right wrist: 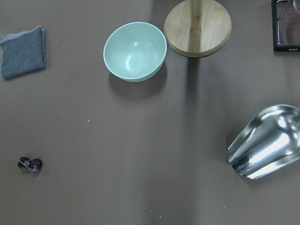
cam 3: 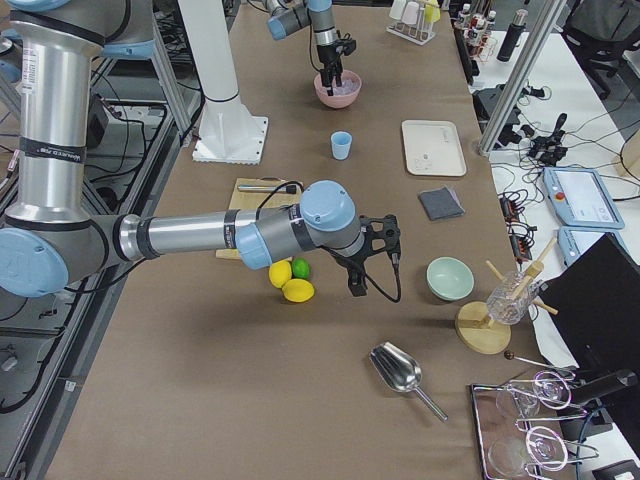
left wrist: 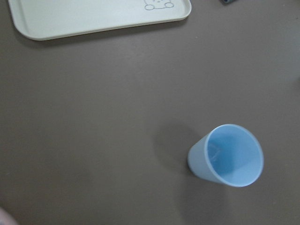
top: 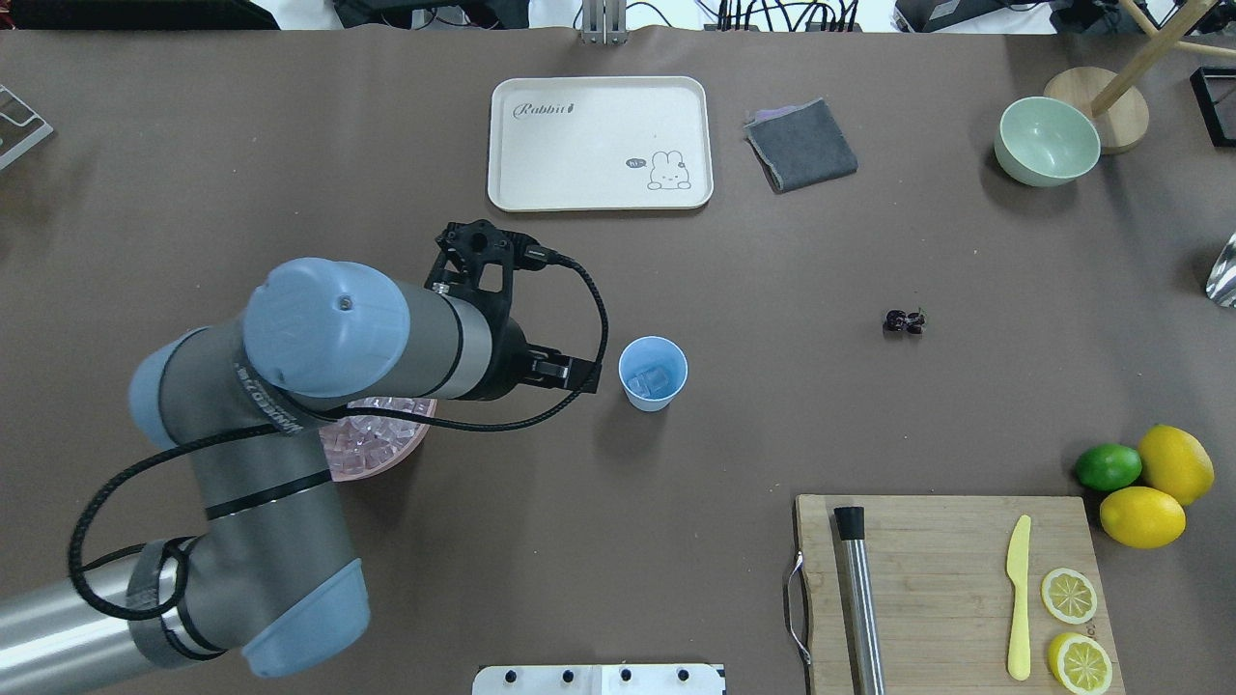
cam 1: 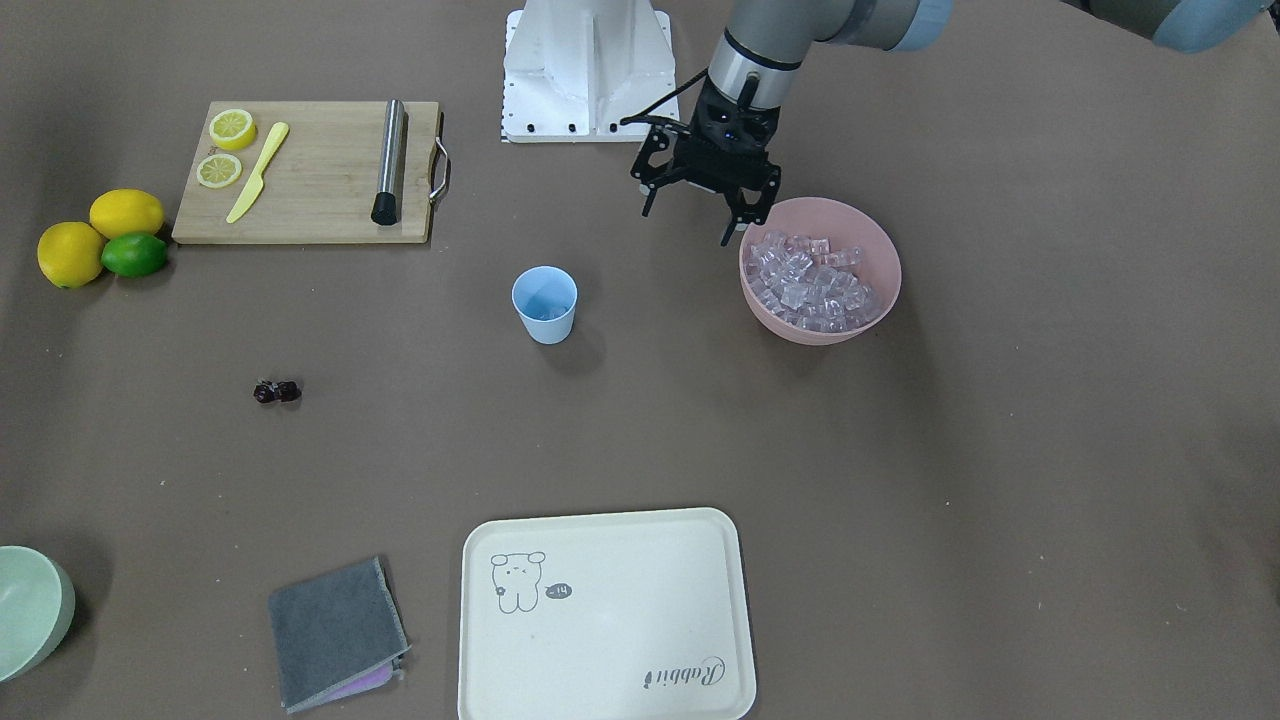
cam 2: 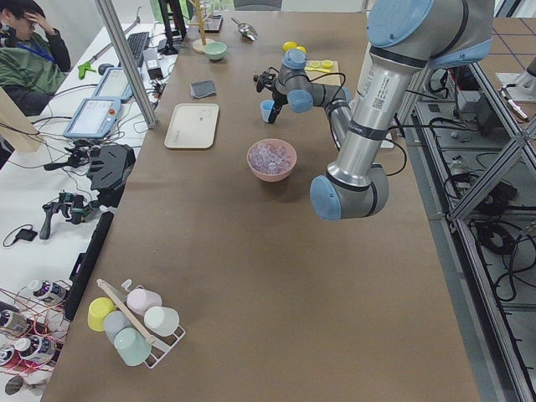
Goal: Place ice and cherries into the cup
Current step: 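Move the left gripper back over the pink bowl of ice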
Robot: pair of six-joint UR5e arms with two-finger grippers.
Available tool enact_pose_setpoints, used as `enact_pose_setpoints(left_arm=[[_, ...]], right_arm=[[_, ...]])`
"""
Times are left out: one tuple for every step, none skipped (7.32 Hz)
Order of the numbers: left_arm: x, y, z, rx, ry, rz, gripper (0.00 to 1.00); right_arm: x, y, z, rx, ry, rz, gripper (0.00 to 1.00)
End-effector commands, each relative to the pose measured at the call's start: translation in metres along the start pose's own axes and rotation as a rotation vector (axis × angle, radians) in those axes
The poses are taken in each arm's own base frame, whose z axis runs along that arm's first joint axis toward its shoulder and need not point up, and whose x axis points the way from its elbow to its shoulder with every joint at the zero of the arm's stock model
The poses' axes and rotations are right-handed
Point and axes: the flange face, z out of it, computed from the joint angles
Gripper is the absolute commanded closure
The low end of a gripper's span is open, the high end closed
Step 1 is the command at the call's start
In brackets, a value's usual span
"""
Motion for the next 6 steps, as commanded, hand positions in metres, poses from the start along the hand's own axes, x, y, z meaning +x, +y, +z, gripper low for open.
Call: enact_pose_setpoints(left_arm=[[-0.061, 0.035, -0.002, -0.053, -0.077, 0.076, 0.02], [-0.080, 0.046, -0.002, -0.057, -0.083, 0.099, 0.03], [-0.099, 0.060, 0.003, -0.069, -0.062, 0.140, 0.07], [-0.109, 0.067, 0.007, -0.063, -0.051, 0.145, 0.32], [-0.114, 0.068, 0.016, -0.072, -0.068, 0.140, 0.51], [-0.115, 0.067, 0.025, -0.076, -0.079, 0.137, 0.56]], right_arm=[[-0.001, 0.000, -0.001, 0.004, 0.000, -0.006, 0.00], [-0.001, 0.000, -0.001, 0.004, 0.000, -0.008, 0.00], [-0.001, 0.000, -0.001, 0.004, 0.000, -0.011, 0.00], [-0.001, 0.000, -0.001, 0.004, 0.000, -0.009, 0.00], [-0.001, 0.000, -0.001, 0.004, -0.001, -0.010, 0.00], [-0.001, 0.000, -0.001, 0.004, -0.001, -0.010, 0.00]])
